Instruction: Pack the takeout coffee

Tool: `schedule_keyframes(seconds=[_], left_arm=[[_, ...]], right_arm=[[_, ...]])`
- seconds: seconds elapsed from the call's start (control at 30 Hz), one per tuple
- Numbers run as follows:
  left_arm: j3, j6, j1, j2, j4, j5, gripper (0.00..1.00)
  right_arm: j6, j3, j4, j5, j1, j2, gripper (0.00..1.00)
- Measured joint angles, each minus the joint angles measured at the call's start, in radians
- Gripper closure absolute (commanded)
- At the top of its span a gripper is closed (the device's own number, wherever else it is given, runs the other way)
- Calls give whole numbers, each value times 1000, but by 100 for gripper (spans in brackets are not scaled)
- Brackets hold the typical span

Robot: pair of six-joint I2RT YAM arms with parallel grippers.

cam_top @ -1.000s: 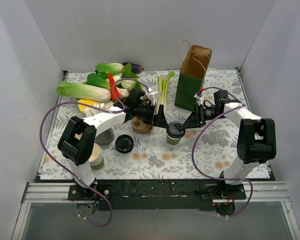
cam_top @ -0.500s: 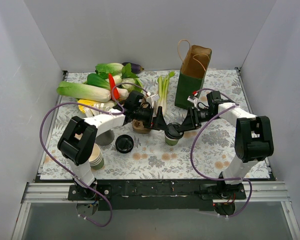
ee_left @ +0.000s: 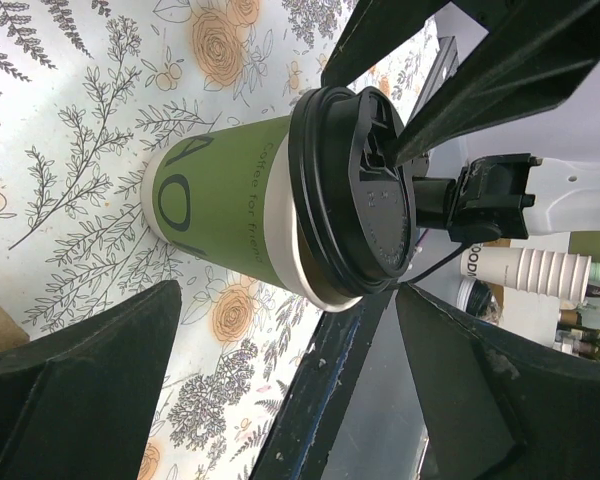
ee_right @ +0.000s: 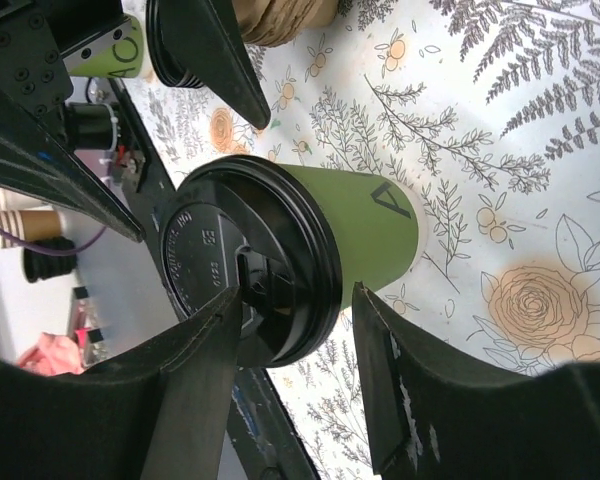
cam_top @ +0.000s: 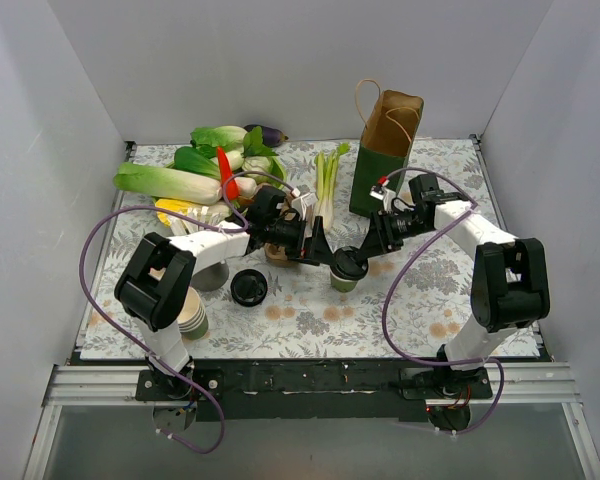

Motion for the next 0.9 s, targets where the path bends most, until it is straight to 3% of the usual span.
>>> schedule_keyframes(seconds=[0.9], left_arm=[[-56,-30,32,-69,37,10,9]], right_arm=[[-32,107,-43,331,169,-55,37]])
